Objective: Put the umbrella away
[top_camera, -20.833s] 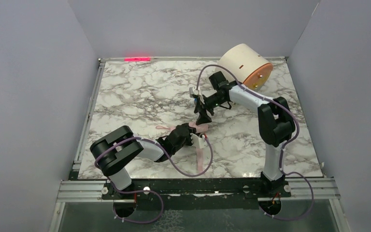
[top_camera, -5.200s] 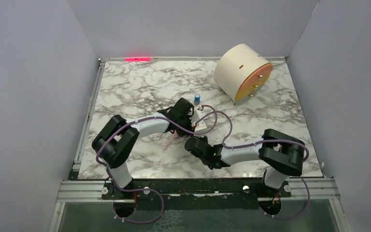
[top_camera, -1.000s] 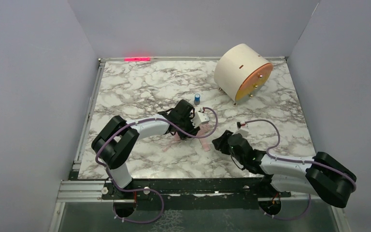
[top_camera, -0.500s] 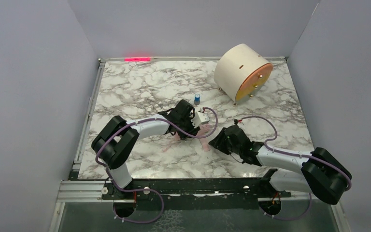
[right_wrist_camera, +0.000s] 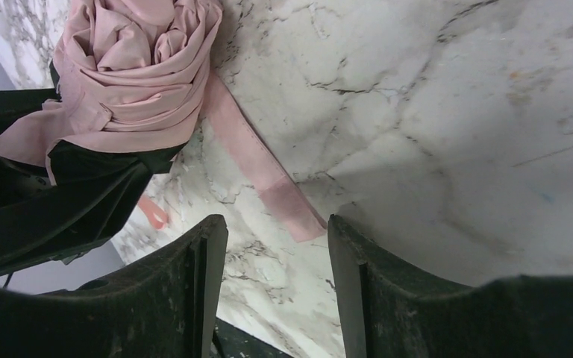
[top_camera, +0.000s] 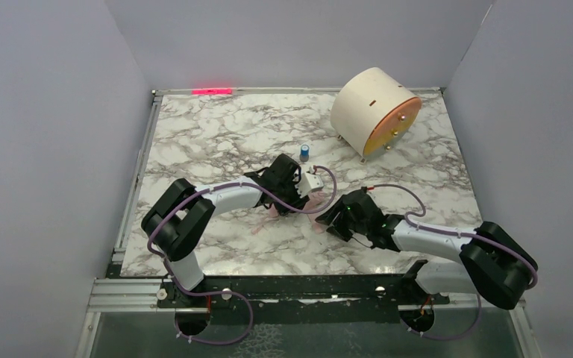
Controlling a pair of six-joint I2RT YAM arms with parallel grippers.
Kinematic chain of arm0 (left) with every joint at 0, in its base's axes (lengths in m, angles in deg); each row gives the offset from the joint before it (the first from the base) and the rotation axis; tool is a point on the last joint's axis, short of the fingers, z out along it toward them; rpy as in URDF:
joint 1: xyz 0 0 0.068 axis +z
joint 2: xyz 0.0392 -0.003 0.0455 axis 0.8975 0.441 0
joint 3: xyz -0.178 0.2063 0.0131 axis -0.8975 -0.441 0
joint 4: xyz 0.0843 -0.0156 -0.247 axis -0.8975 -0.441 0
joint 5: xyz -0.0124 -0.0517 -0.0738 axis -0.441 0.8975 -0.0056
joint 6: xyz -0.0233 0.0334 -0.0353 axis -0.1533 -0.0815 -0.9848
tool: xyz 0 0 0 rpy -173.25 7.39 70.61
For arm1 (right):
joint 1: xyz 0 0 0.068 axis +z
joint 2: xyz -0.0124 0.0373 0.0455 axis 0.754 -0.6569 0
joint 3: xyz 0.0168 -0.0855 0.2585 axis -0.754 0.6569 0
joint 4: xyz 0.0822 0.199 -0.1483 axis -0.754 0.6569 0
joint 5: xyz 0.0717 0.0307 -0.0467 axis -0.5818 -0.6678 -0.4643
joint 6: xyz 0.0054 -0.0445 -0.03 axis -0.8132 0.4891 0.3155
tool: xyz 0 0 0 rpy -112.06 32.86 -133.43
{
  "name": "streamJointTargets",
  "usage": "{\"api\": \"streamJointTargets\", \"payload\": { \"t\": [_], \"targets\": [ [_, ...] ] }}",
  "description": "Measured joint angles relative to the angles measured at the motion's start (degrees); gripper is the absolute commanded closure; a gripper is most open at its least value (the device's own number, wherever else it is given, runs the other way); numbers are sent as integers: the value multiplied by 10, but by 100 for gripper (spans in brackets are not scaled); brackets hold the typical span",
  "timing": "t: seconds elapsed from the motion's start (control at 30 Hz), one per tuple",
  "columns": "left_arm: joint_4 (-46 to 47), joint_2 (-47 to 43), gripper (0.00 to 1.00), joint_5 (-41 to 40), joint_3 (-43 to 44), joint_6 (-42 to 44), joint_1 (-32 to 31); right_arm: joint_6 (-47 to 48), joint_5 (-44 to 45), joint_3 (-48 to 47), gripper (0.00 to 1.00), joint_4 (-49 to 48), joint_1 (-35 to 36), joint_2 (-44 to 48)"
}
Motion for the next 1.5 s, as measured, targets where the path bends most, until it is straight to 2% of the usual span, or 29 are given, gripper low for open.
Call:
{"api": "streamJointTargets", "payload": {
  "t": [0.27, 0.57, 0.8, 1.0, 1.23, 1.5],
  "targets": [
    [0, 0, 100, -2, 0, 0, -1, -21, -25, -10, 34, -16, -1, -19],
    [0, 0, 100, -2, 0, 0, -1, -23, -26, -11, 33, 42, -1, 12],
    [0, 0, 100, -2, 0, 0, -1, -31, -26, -10, 33, 35, -1, -1],
    [0, 0, 100, -2, 0, 0, -1, -47, -34, -12, 32, -43, -1, -49],
    [0, 0, 100, -2, 0, 0, -1, -55, -28, 24, 33, -198, -1, -93],
    [0, 0, 100, -2, 0, 0, -2, 0, -19, 24, 33, -383, -1, -188]
  ]
}}
